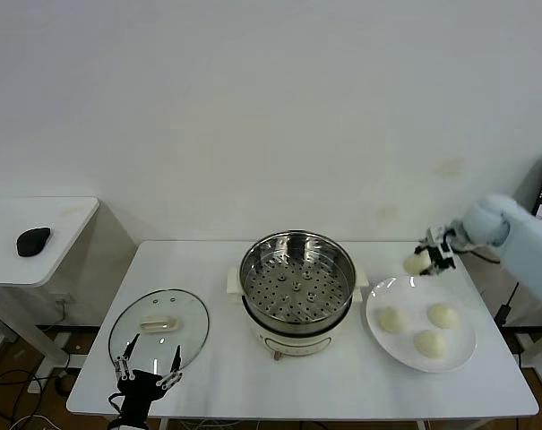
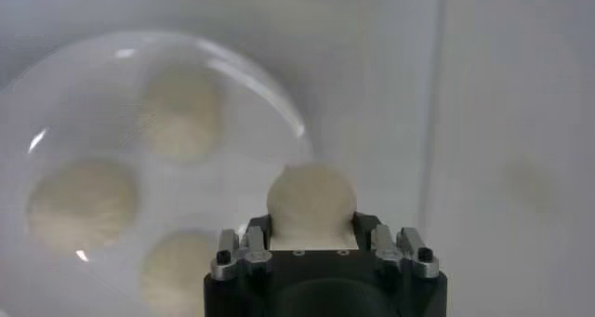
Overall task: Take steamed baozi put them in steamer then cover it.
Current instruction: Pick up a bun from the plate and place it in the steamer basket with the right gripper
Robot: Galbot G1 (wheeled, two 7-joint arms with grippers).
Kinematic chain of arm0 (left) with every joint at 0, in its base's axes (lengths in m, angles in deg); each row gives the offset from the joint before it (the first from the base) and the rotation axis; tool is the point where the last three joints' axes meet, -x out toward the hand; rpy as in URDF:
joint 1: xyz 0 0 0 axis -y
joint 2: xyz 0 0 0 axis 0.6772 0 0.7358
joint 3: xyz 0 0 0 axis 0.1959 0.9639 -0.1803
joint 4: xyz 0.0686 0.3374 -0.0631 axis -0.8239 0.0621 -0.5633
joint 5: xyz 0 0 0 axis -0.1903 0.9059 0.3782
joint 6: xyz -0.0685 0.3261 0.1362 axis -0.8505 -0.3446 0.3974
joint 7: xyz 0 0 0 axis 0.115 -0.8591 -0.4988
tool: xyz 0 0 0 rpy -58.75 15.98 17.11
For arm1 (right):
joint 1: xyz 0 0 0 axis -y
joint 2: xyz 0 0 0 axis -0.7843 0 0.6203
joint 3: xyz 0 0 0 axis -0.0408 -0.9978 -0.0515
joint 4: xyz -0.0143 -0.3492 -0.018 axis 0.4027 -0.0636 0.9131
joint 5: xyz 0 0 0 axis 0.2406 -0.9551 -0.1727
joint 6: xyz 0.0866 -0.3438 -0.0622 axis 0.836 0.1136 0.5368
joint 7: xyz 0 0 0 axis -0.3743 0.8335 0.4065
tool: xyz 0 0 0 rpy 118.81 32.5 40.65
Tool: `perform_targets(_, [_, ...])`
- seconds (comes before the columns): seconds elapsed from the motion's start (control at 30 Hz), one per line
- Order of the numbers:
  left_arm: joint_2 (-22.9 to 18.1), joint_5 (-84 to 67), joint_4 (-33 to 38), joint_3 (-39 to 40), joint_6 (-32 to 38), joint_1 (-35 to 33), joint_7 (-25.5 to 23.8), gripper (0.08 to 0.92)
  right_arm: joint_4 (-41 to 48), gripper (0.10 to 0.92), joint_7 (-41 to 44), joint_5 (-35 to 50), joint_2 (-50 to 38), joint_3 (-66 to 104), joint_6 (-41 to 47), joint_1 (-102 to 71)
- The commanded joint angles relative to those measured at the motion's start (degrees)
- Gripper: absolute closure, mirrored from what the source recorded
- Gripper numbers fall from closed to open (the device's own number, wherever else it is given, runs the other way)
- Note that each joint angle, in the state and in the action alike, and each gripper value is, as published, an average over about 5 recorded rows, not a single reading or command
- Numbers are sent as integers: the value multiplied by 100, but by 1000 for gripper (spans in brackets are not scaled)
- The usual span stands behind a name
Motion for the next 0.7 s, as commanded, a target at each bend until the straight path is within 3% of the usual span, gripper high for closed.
perform_targets(0.03, [4,-14,-6,0,2,14,2,177,-538,476,-10,915,39,-1266,-132,1755])
perform_targets(0.33, [46,-83,-12,-112,23,51,8,177,-819,474,-451,1420,1414,-2099,-1142,2189])
perform_targets(0.7, [55,-115,5,-247,7,135,0,177,-363,474,-879,-254,2492,-2452,-2671,1638])
